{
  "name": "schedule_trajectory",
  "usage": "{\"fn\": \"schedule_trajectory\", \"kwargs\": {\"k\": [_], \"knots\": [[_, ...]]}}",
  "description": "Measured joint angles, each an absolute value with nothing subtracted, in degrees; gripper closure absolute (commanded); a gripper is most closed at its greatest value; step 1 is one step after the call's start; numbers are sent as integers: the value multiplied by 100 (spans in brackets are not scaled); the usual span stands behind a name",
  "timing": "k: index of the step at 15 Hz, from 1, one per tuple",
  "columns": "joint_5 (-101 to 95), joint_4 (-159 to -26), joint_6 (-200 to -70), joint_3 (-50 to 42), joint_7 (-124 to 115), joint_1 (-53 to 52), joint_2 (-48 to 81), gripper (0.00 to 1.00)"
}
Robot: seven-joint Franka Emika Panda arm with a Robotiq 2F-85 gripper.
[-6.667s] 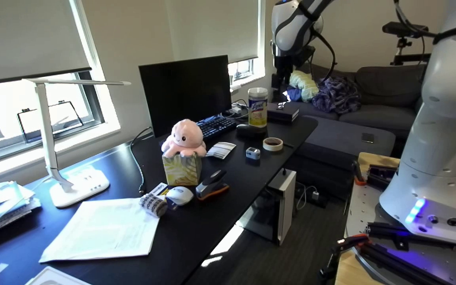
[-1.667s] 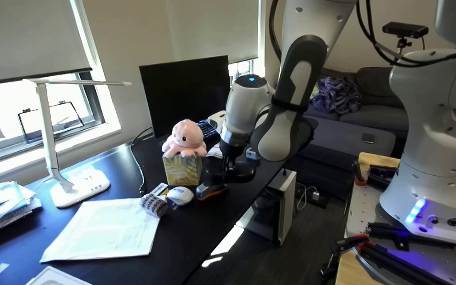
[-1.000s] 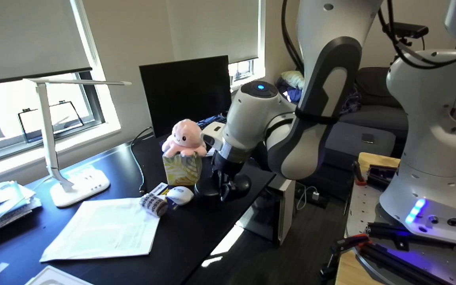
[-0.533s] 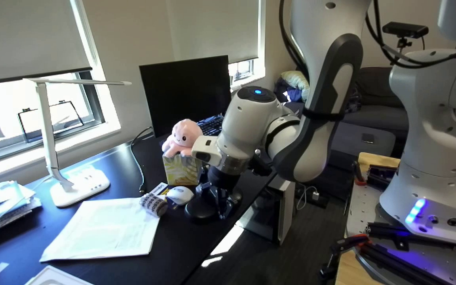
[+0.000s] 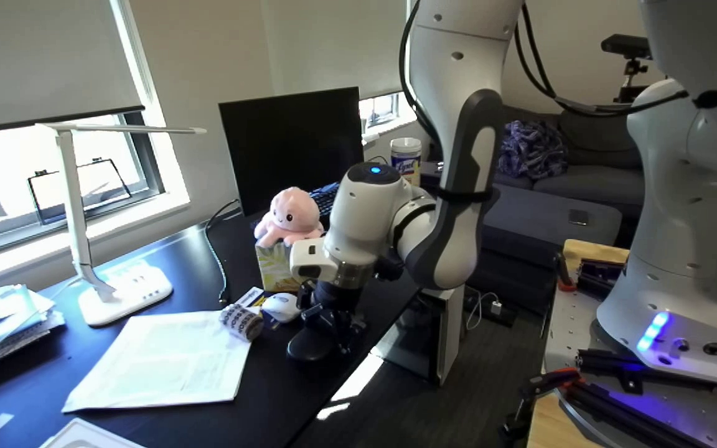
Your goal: Move the stapler and black spectacle case to the left side of the desk
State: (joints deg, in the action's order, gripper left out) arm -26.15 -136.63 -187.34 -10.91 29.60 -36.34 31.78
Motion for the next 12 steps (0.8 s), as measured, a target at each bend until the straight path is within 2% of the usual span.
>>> {"fn": "schedule_trajectory", "kwargs": {"k": [4, 5, 6, 8, 12], "knots": [[-2728, -13124, -18754, -1271, 3210, -3707, 3540, 44], [-2795, -13053, -18756, -1270, 3272, -3702, 3576, 42], [-2839, -13003, -18756, -1267, 3343, -3698, 3598, 5], [-2903, -12919, -18758, -1262, 3407, -3694, 3643, 0], [-2886, -12801, -18900, -1463, 3375, -3781, 3763, 0]]}}
